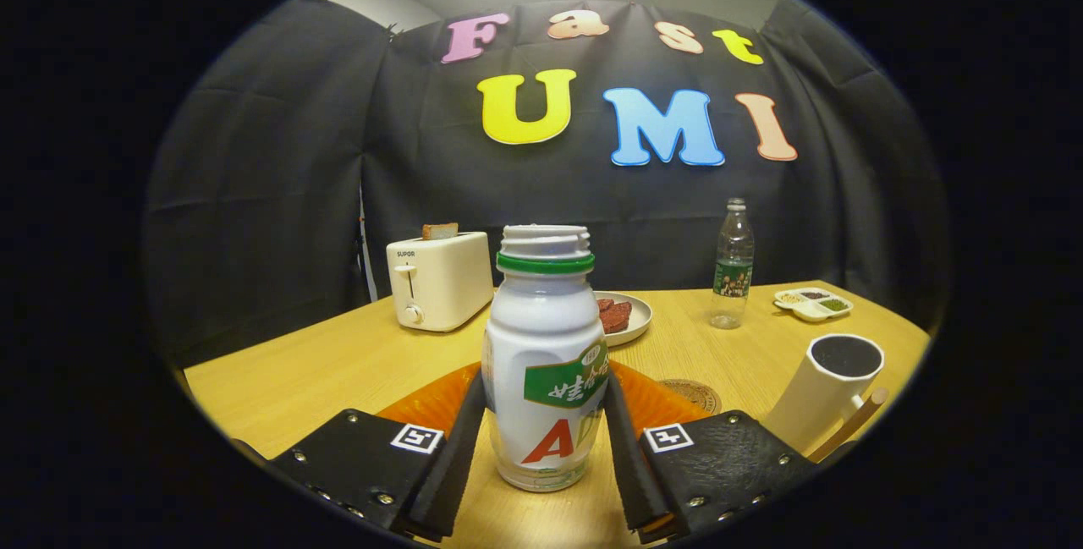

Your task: Take the bottle from table, then pour the juice into the cup, finally place the bottle on the coaster

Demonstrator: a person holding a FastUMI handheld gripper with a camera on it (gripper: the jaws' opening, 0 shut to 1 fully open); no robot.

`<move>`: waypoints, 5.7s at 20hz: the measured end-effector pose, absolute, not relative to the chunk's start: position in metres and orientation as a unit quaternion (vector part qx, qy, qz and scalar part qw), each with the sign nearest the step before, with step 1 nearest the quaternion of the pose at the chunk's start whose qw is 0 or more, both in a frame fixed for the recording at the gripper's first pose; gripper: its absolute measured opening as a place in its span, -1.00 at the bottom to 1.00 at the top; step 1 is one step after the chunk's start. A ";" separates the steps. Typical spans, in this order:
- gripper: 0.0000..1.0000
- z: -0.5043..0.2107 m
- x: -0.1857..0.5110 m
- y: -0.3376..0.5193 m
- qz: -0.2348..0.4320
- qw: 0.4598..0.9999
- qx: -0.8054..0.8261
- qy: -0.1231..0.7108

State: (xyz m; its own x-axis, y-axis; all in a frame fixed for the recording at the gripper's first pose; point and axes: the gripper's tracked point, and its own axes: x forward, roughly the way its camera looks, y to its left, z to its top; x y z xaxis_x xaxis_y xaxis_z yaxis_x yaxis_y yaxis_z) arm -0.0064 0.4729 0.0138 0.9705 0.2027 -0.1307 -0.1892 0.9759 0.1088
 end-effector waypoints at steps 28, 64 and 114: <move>0.40 0.061 0.008 0.391 0.083 0.822 0.563 0.016; 0.40 0.084 0.014 0.367 0.104 0.663 0.741 -0.005; 0.40 0.102 0.018 0.370 0.131 0.580 0.803 -0.044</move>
